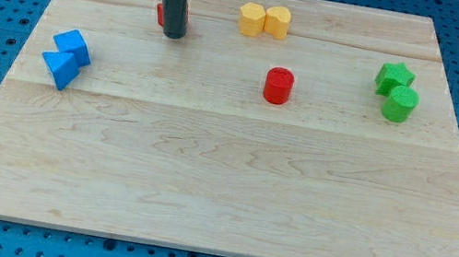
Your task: Move the red star towards the yellow hexagon
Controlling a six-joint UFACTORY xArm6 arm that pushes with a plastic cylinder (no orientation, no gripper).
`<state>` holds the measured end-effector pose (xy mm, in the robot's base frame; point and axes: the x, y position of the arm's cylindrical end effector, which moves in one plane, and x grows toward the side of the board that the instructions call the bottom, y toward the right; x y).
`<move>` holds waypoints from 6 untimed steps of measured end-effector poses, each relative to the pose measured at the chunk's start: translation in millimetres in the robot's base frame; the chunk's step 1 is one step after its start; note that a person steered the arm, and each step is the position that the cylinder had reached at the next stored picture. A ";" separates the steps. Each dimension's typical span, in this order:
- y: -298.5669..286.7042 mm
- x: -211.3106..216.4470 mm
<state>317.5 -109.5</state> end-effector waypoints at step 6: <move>-17.0 -52.9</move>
